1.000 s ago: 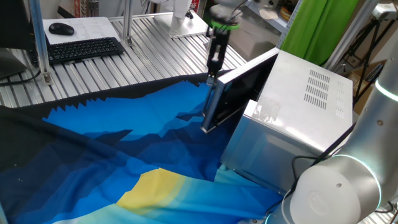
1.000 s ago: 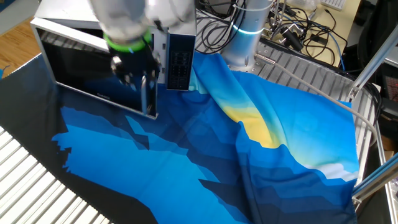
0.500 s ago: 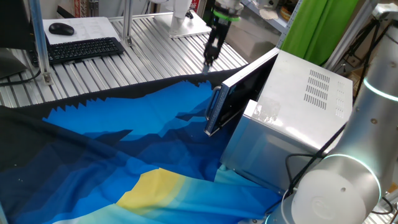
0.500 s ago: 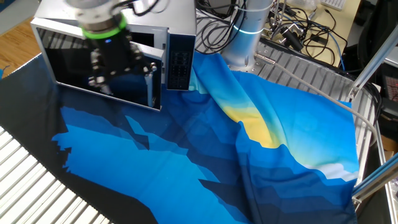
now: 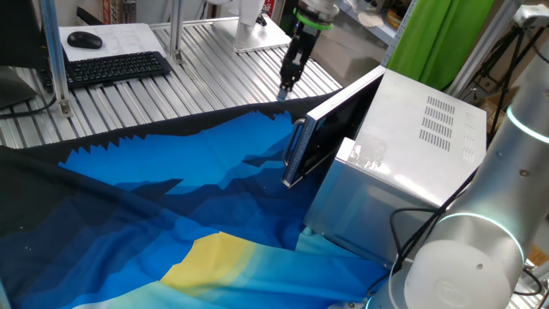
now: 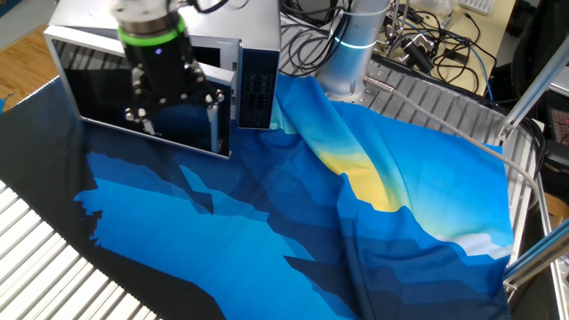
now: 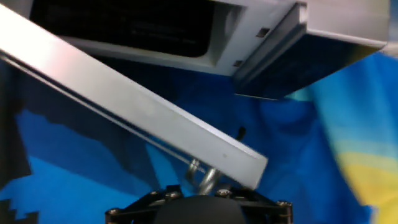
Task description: Open the microwave door
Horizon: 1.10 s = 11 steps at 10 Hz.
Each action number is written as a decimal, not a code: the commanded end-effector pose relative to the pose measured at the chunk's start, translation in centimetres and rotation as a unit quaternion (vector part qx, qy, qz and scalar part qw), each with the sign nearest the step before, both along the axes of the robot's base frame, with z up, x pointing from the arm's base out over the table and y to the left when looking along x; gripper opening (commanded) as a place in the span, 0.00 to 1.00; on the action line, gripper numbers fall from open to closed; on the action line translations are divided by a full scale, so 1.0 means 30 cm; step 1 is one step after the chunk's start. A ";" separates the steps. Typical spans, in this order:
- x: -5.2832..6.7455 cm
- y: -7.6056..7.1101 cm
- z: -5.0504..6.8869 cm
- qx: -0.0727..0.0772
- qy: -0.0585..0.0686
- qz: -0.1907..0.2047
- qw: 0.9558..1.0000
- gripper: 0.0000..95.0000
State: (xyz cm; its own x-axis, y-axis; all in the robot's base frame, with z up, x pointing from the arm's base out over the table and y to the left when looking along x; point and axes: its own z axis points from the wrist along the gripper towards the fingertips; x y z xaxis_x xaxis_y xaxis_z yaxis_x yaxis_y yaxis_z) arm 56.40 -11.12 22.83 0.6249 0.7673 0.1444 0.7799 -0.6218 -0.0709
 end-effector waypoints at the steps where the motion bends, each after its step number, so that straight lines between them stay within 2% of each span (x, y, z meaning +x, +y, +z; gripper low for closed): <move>1: 0.043 -0.009 0.001 0.015 -0.059 0.129 0.990 0.00; 2: 0.046 -0.005 -0.003 0.009 -0.061 0.159 0.985 0.00; 3: 0.033 0.018 0.006 0.013 -0.073 0.220 0.973 0.00; 4: 0.020 0.040 0.013 0.016 -0.086 0.287 0.954 0.00; 5: 0.012 0.058 0.011 0.021 -0.092 0.325 0.941 0.00; 6: 0.009 0.071 0.003 0.021 -0.096 0.355 0.930 0.00; 7: 0.007 0.077 0.003 0.036 -0.101 0.405 0.908 0.00; 8: 0.007 0.077 0.003 0.048 -0.110 0.449 0.885 0.00; 9: 0.006 0.078 0.004 0.052 -0.117 0.493 0.861 0.00; 11: -0.001 0.090 0.003 0.059 -0.126 0.523 0.841 0.00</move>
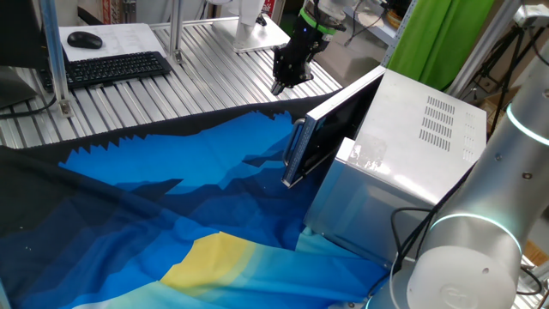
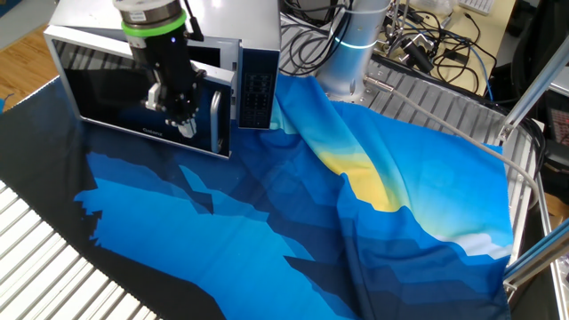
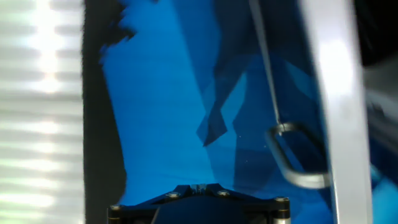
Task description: Open the microwave door
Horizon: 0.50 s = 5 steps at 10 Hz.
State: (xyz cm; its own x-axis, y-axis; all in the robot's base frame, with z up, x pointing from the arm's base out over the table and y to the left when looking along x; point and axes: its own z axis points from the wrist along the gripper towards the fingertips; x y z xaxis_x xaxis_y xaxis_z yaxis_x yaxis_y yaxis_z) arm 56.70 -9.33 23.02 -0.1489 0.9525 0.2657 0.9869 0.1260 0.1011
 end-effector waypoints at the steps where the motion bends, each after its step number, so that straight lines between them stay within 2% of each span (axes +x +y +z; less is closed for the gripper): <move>1: -0.014 0.033 -0.007 0.013 -0.030 0.163 0.986 0.00; 2: -0.015 0.034 -0.007 0.013 -0.032 0.171 0.985 0.00; 3: -0.017 0.035 -0.008 0.013 -0.039 0.188 0.981 0.00; 4: -0.020 0.038 -0.010 0.010 -0.045 0.217 0.975 0.00; 5: -0.025 0.043 -0.016 0.005 -0.047 0.232 0.972 0.00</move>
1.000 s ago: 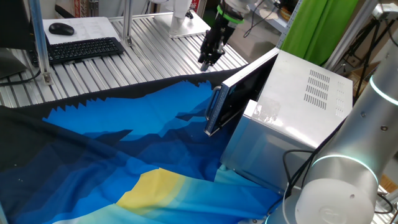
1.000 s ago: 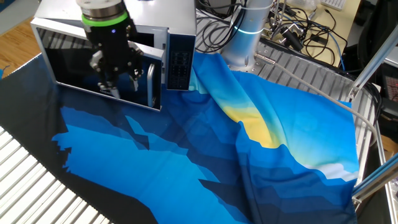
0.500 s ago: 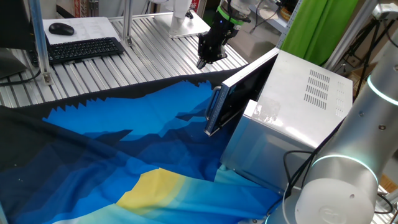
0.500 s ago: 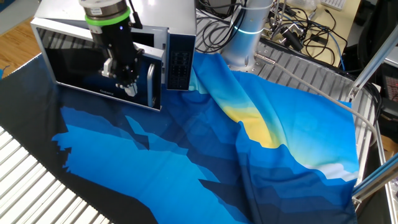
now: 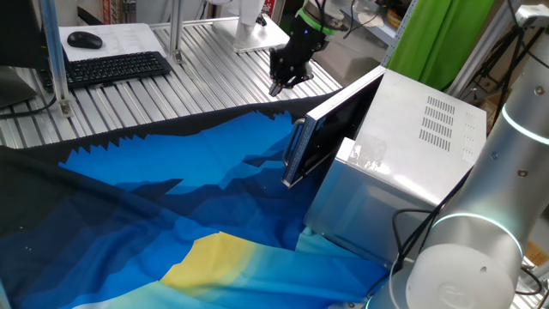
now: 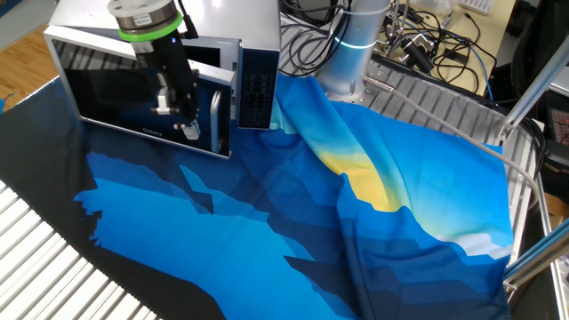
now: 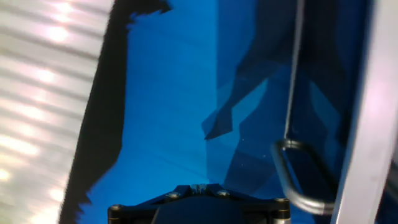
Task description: Open the microwave door
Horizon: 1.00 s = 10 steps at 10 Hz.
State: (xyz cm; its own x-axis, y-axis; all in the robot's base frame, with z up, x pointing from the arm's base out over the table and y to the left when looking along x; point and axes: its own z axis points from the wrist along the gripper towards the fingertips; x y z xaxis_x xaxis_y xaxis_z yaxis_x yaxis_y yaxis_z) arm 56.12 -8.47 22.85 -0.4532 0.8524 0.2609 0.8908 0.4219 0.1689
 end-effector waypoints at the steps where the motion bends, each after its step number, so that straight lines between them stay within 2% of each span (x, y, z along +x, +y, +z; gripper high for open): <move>1: -0.013 0.020 -0.017 -0.012 -0.017 0.083 0.996 0.00; 2: -0.025 0.029 -0.024 -0.020 -0.019 0.092 0.995 0.00; 6: -0.060 0.051 -0.043 -0.034 -0.027 0.125 0.991 0.00; 8: -0.072 0.058 -0.050 -0.036 -0.027 0.126 0.991 0.00; 10: -0.075 0.060 -0.053 -0.039 -0.021 0.122 0.992 0.00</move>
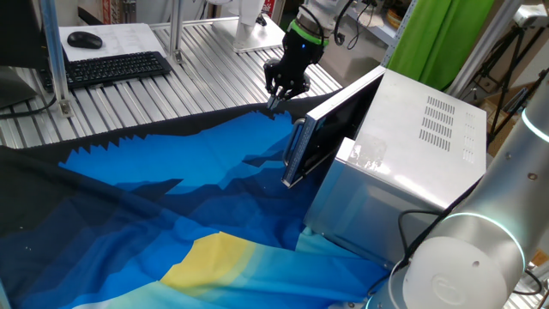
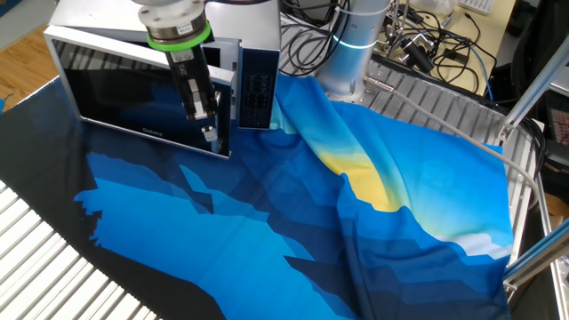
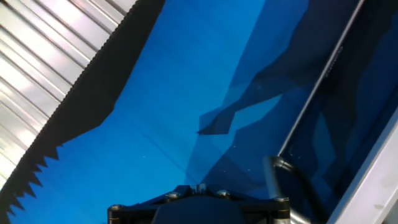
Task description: Open the microwave door
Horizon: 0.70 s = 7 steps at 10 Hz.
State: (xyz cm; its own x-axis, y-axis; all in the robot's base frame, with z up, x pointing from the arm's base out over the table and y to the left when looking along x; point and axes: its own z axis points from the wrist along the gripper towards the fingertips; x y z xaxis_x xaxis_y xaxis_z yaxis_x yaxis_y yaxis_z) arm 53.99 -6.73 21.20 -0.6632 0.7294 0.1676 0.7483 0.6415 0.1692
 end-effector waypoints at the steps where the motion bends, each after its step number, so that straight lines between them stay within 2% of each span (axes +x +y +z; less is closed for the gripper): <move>1: -0.005 0.002 0.001 -0.003 0.006 0.006 1.000 0.00; 2: -0.005 0.002 0.001 -0.010 0.009 0.025 1.000 0.00; 3: -0.006 0.002 0.004 -0.026 0.012 0.034 0.999 0.00; 4: -0.008 -0.003 0.016 -0.055 0.021 0.070 0.996 0.00; 5: -0.010 -0.015 0.029 -0.060 0.024 0.093 0.994 0.00; 7: -0.018 -0.056 0.031 -0.061 0.020 0.115 0.991 0.00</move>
